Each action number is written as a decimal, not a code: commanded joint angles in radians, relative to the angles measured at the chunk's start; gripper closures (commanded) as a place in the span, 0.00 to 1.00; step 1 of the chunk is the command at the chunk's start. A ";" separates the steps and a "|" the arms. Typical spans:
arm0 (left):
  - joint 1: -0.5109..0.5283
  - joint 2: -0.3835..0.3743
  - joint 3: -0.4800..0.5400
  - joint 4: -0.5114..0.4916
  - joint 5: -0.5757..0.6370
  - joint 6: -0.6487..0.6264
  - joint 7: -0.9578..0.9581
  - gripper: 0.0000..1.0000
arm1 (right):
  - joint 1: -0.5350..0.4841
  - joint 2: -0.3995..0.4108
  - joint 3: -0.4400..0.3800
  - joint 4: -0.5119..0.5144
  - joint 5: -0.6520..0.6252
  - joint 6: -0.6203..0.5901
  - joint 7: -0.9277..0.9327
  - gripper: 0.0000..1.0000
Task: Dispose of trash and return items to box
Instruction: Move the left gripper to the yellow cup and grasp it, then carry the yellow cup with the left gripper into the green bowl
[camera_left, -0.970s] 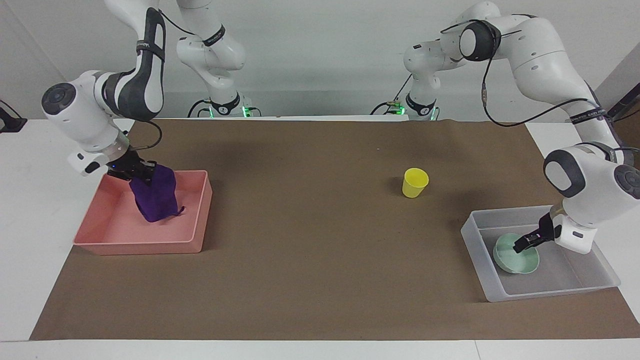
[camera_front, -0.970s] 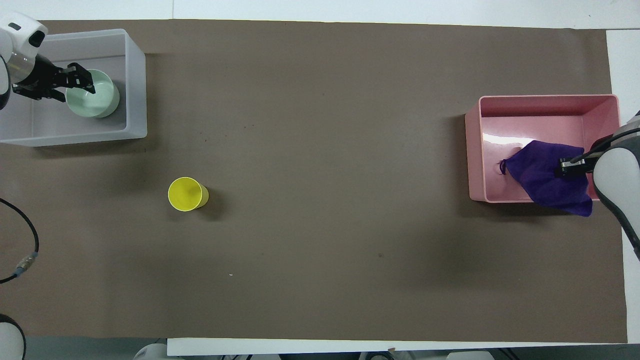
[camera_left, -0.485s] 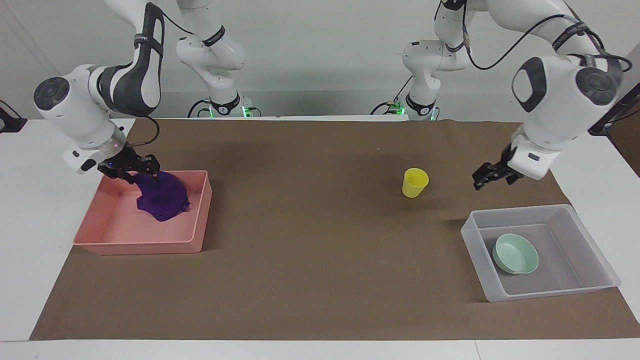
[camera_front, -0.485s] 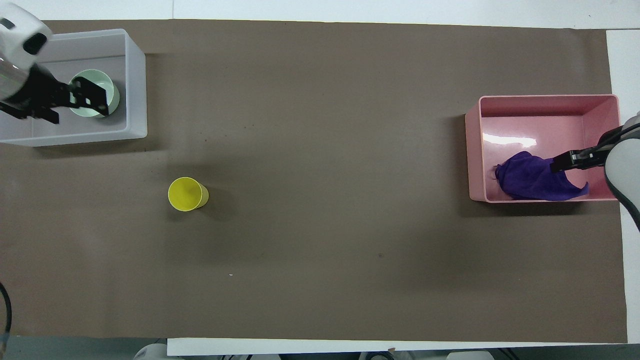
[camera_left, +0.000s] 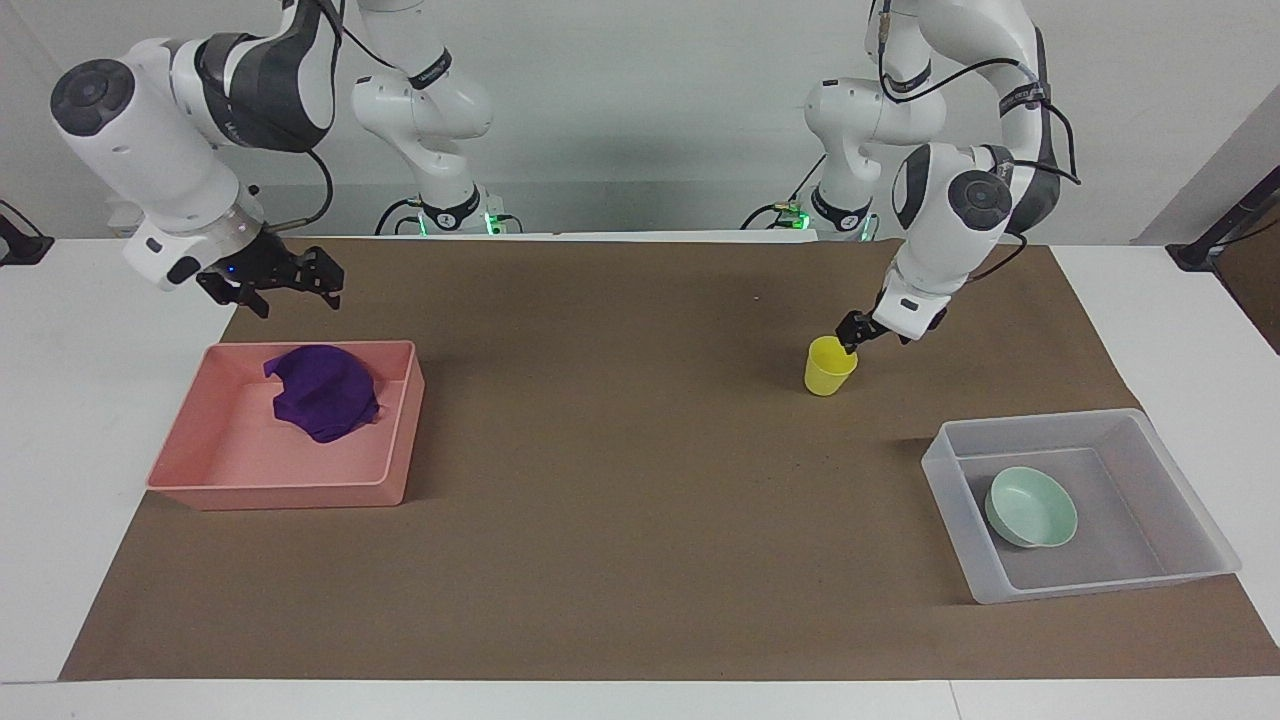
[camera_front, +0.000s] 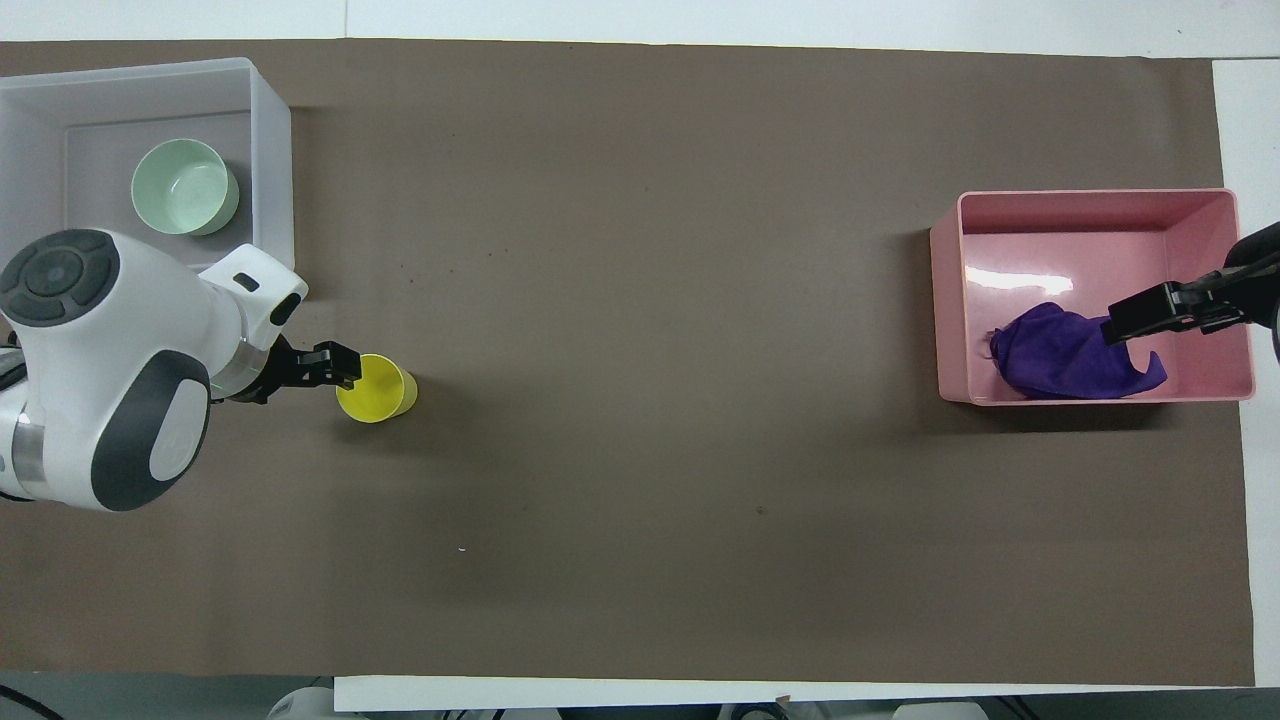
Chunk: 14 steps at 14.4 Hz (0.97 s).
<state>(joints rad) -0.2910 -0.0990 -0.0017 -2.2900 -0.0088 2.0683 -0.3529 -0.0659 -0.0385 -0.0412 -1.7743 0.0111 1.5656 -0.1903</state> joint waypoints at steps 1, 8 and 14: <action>-0.043 -0.038 0.014 -0.098 -0.002 0.110 -0.073 0.13 | 0.018 0.009 0.004 0.078 -0.006 -0.085 0.048 0.01; -0.056 -0.012 0.015 -0.086 -0.002 0.181 -0.133 1.00 | 0.023 -0.032 0.018 0.127 0.009 -0.145 0.043 0.01; 0.102 0.089 0.031 0.509 -0.043 -0.204 -0.071 1.00 | 0.023 -0.034 0.047 0.122 0.012 -0.148 0.049 0.01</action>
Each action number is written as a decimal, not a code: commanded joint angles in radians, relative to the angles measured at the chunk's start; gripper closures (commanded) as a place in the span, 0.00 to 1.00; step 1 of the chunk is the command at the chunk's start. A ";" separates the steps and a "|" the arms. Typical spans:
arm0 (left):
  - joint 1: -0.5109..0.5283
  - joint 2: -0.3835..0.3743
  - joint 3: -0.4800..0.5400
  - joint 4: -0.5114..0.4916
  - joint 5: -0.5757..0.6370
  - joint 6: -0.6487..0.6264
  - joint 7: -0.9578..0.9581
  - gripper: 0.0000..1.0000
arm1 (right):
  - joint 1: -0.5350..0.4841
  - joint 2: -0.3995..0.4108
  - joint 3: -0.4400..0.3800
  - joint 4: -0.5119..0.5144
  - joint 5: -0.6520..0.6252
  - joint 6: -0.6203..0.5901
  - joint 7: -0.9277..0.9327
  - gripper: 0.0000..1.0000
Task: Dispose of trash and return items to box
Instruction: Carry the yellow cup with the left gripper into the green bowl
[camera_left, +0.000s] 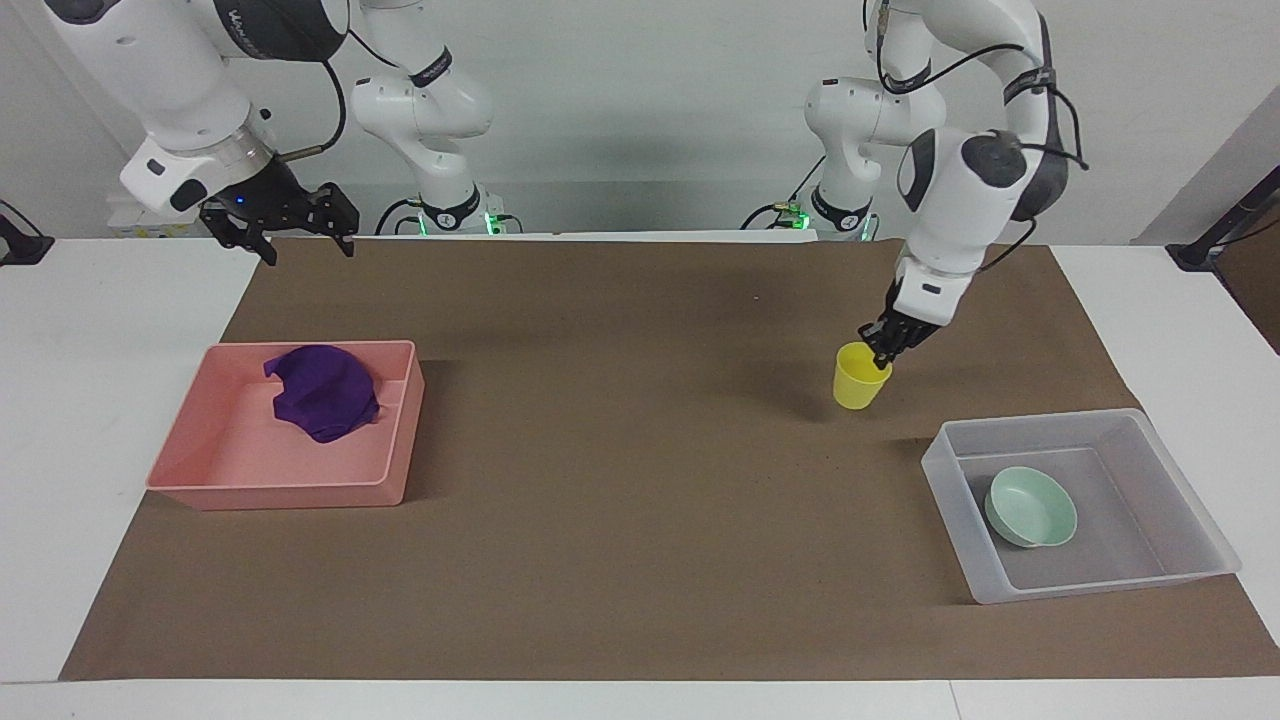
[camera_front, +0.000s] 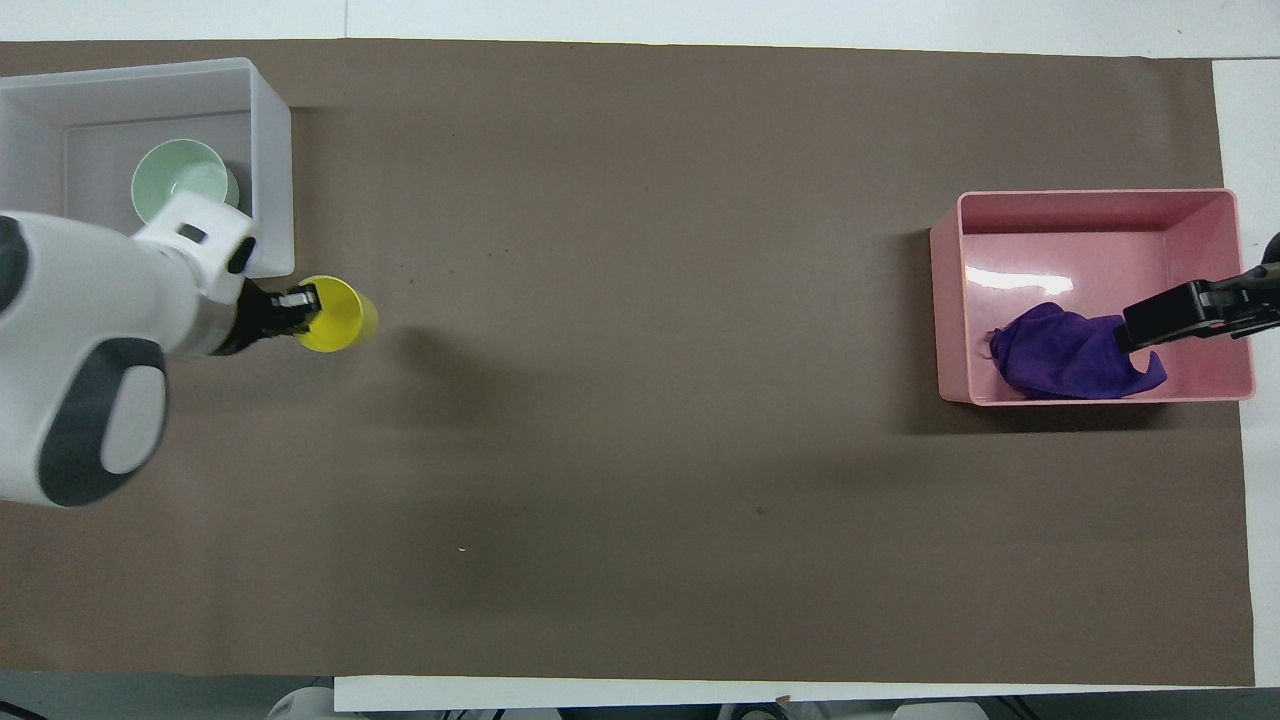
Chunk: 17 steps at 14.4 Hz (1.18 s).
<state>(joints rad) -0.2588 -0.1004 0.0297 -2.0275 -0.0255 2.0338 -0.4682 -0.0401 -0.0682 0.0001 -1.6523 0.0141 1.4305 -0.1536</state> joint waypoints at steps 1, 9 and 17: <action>0.122 0.149 -0.001 0.357 -0.027 -0.216 0.074 1.00 | -0.003 -0.004 0.008 0.000 0.010 -0.015 0.011 0.01; 0.334 0.605 -0.004 0.695 -0.043 -0.108 0.201 1.00 | -0.004 -0.005 0.008 -0.006 0.056 -0.008 0.009 0.01; 0.312 0.520 -0.010 0.644 0.010 -0.148 0.212 0.00 | -0.006 -0.012 0.008 -0.011 0.055 -0.002 0.013 0.01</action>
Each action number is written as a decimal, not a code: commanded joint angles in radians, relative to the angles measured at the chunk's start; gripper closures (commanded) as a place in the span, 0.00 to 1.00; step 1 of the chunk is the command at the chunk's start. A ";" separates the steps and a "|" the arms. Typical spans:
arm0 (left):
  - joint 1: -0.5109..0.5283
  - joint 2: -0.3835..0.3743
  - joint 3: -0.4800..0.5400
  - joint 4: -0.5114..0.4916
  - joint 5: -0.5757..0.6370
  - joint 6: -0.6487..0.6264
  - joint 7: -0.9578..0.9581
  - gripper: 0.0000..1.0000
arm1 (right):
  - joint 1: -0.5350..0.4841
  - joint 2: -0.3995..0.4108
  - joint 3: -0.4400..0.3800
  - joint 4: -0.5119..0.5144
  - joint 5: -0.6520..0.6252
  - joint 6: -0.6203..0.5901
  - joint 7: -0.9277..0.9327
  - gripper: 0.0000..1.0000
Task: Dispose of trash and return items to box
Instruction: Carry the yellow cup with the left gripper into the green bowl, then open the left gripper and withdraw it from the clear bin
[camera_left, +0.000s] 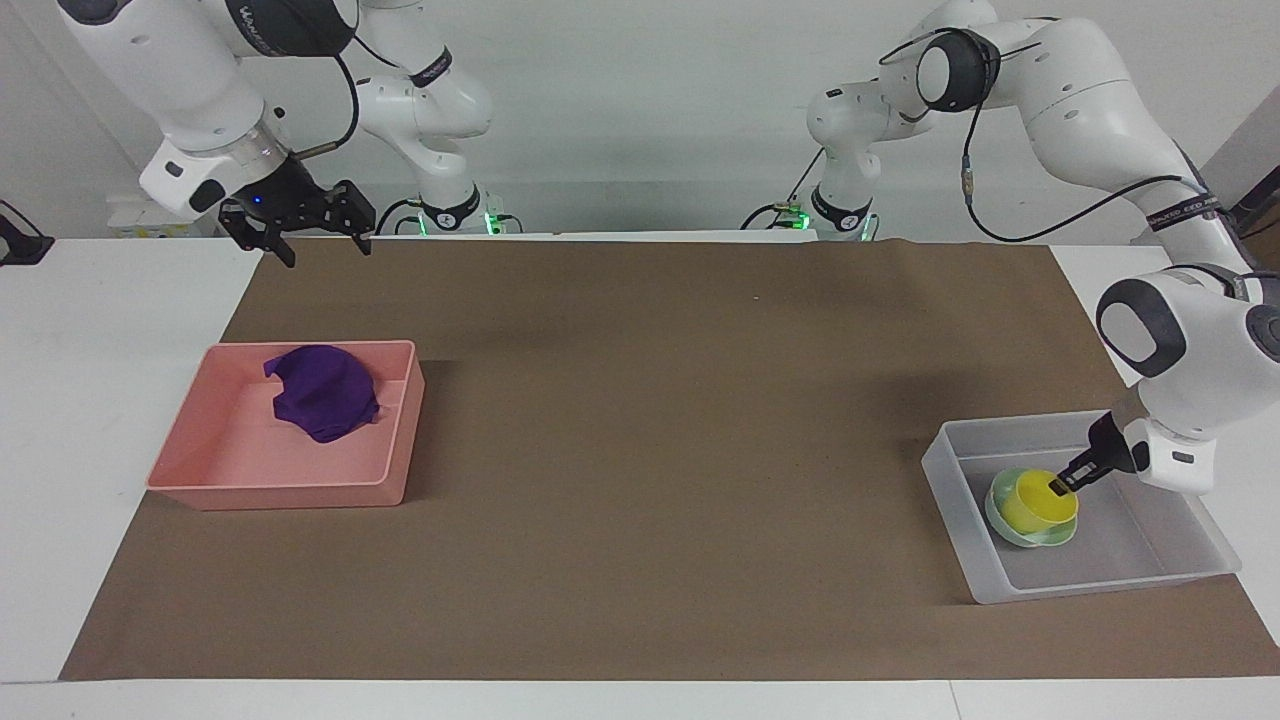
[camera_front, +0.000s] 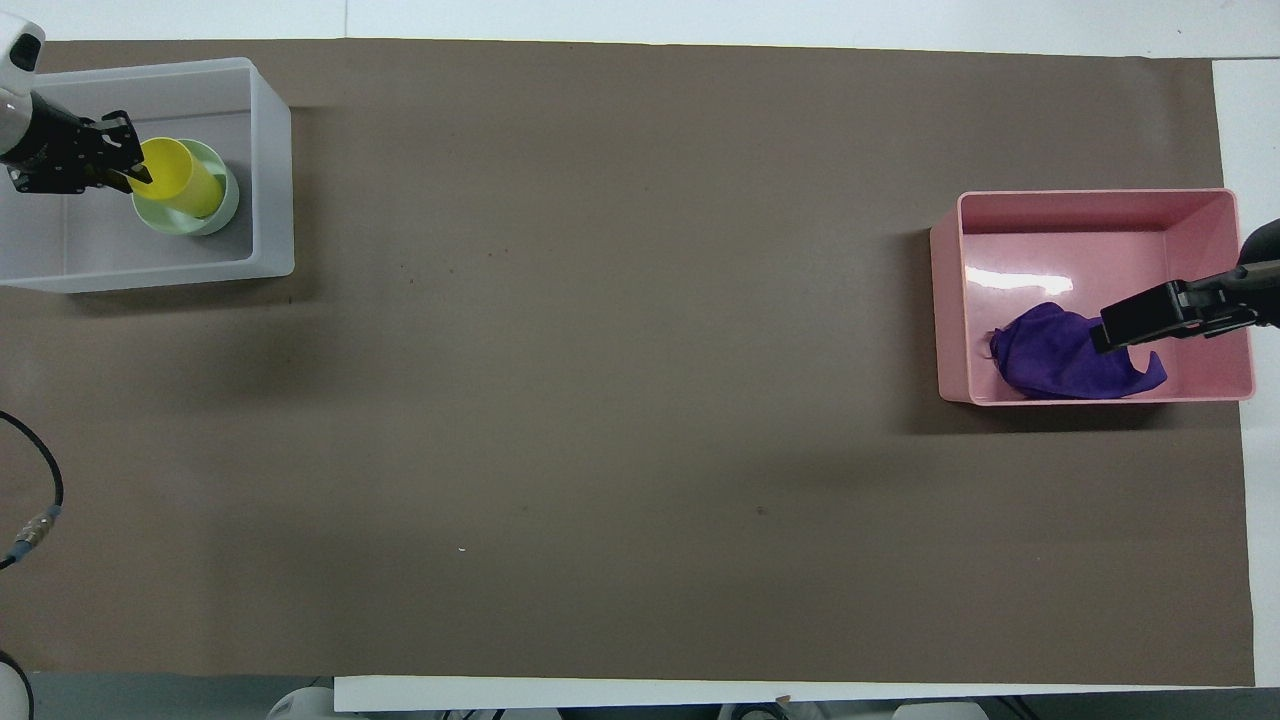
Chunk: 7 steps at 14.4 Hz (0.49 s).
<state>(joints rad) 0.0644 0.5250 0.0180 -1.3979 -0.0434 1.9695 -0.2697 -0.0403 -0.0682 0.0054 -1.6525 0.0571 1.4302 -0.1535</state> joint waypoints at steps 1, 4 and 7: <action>-0.012 -0.155 -0.001 0.017 0.028 -0.121 0.014 0.00 | -0.006 -0.012 0.002 -0.012 0.012 0.004 0.012 0.01; -0.089 -0.319 -0.004 0.005 0.086 -0.350 0.047 0.00 | -0.009 -0.012 0.002 -0.012 0.012 0.007 0.012 0.01; -0.116 -0.500 -0.006 -0.111 0.083 -0.478 0.182 0.00 | -0.007 -0.012 0.002 -0.012 0.010 0.009 0.012 0.01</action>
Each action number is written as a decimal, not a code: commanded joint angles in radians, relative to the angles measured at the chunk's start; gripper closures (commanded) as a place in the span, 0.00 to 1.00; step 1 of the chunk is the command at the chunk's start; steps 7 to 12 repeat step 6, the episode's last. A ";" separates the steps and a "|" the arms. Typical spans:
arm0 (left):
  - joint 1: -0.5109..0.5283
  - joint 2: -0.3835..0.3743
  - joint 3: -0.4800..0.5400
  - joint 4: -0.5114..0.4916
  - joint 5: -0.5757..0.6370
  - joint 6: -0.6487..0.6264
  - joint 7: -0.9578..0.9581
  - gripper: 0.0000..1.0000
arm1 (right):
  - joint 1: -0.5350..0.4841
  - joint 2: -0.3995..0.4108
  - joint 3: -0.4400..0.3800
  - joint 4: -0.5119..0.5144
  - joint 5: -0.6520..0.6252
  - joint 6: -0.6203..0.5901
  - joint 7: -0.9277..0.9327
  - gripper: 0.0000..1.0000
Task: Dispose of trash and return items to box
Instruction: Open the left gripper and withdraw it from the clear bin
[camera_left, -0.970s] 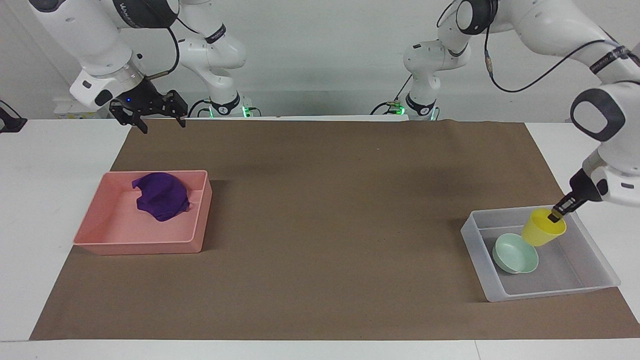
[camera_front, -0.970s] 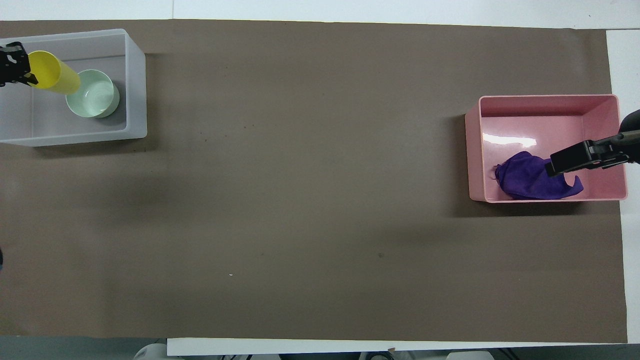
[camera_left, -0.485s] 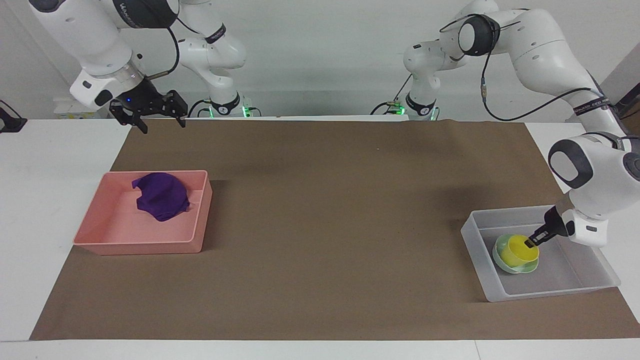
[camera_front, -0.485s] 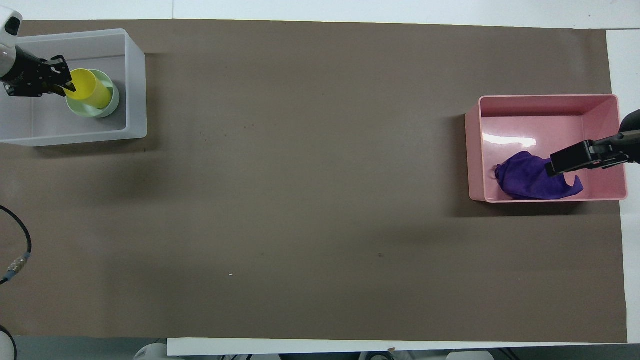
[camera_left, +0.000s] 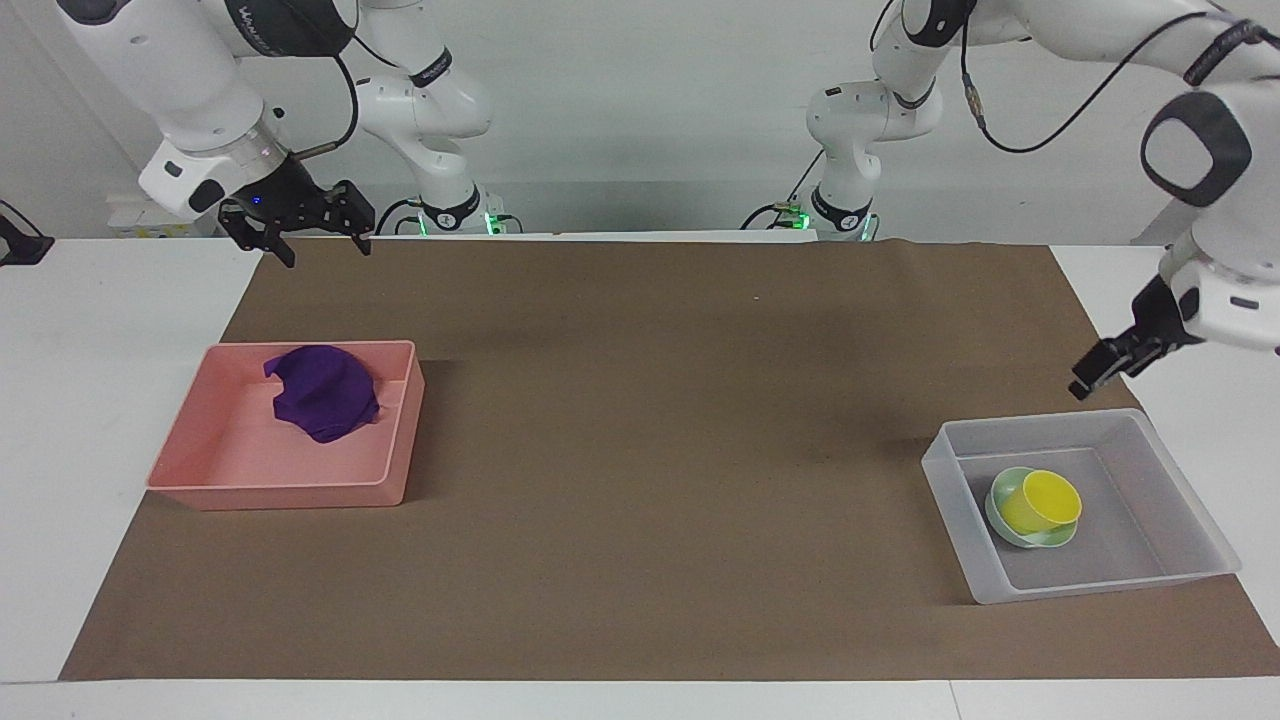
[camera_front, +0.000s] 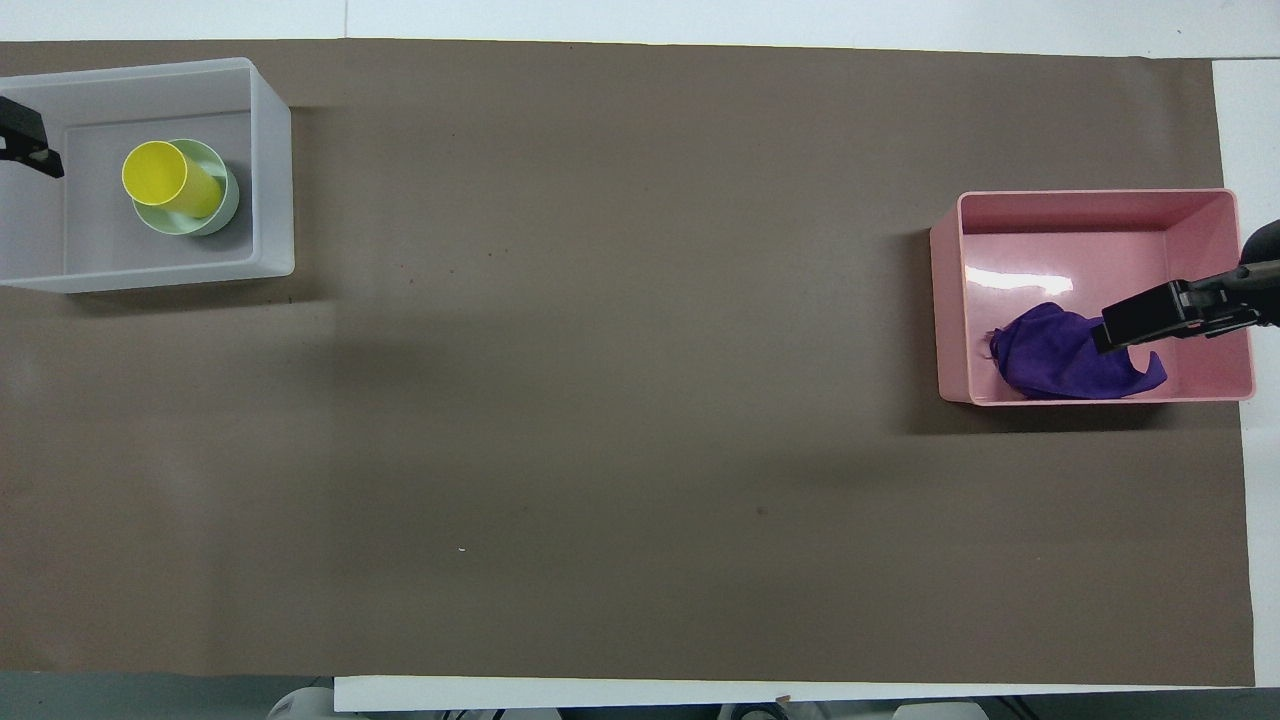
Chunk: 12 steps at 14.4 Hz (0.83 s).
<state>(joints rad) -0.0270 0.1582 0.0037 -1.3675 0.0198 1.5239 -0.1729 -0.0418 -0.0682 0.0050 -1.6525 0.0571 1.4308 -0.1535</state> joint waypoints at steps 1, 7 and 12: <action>-0.039 -0.190 0.007 -0.204 0.020 -0.042 0.087 0.00 | -0.007 -0.012 0.003 -0.012 0.010 0.008 0.012 0.01; -0.057 -0.293 0.015 -0.340 0.012 0.042 0.188 0.00 | -0.007 -0.012 0.003 -0.012 0.009 0.008 0.006 0.01; -0.057 -0.293 0.015 -0.340 0.012 0.042 0.188 0.00 | -0.007 -0.012 0.003 -0.012 0.009 0.008 0.006 0.01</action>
